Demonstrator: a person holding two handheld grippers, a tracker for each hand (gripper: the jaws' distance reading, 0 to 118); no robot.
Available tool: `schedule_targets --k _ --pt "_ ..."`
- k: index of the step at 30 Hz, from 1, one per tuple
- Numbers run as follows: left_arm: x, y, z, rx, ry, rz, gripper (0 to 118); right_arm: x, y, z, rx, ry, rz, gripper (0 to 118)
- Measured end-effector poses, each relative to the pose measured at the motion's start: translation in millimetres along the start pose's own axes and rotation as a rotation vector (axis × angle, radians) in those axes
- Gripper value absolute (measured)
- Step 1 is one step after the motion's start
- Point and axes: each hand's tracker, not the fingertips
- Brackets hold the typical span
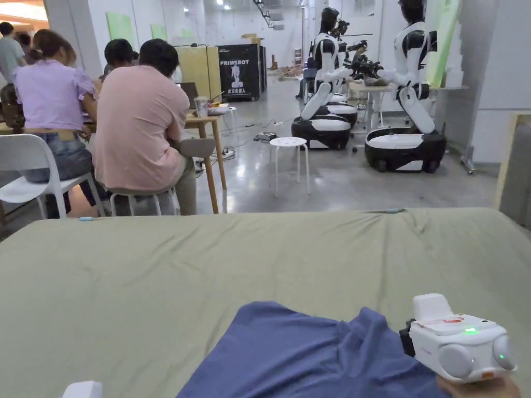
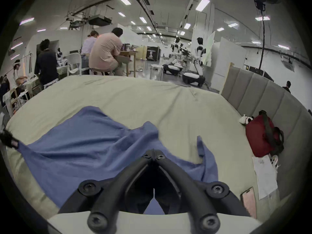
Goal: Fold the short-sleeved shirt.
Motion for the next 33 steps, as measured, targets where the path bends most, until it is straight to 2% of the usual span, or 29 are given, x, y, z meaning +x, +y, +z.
schedule_targets --k 3,6,7,8,10,11,15,16,17,18,19,20,21,22,23,28,33 --pt "2 -2 -6 0.009 0.010 0.000 0 33 23 -37 -0.040 0.001 -0.021 0" --pt "4 -2 -11 0.011 0.011 0.005 0 52 36 -79 -0.098 0.081 -0.059 0" --pt "4 -2 -12 0.011 0.015 0.004 0 56 38 -90 -0.095 0.113 -0.087 6" --pt "5 -2 -14 0.009 0.018 0.001 0 59 40 -104 -0.096 0.146 -0.139 27" --pt "6 -1 -14 0.006 0.019 -0.008 0 68 43 -131 -0.111 0.153 -0.221 100" --pt "6 0 -15 0.007 0.021 -0.009 0 69 43 -143 -0.118 0.156 -0.231 113" --pt "9 5 -19 0.004 0.035 -0.026 0 62 31 -182 -0.163 0.159 -0.222 105" --pt "10 7 -20 0.004 0.039 -0.031 0 60 25 -189 -0.195 0.149 -0.193 97" --pt "11 8 -22 0.004 0.041 -0.036 0 57 18 -194 -0.222 0.143 -0.160 97" --pt "13 9 -23 0.003 0.044 -0.043 0 50 14 -204 -0.268 0.119 -0.134 92" --pt "14 9 -24 0.002 0.051 -0.052 0 49 9 -207 -0.326 0.107 -0.109 76" --pt "17 9 -25 0.003 0.062 -0.064 0 48 5 -204 -0.320 0.077 -0.079 42" --pt "19 9 -26 0.000 0.074 -0.079 0 51 6 -190 -0.207 0.030 -0.072 22" --pt "21 9 -27 -0.003 0.077 -0.089 0 46 12 -190 -0.173 0.077 -0.137 1" --pt "23 8 -28 -0.003 0.079 -0.096 1 48 13 -180 -0.155 0.068 -0.179 1" --pt "34 6 -28 0.024 0.113 -0.126 0 42 36 -106 -0.026 0.032 -0.117 1" --pt "48 22 -27 0.118 0.168 -0.164 0 28 61 -26 0.058 -0.025 0.032 1"
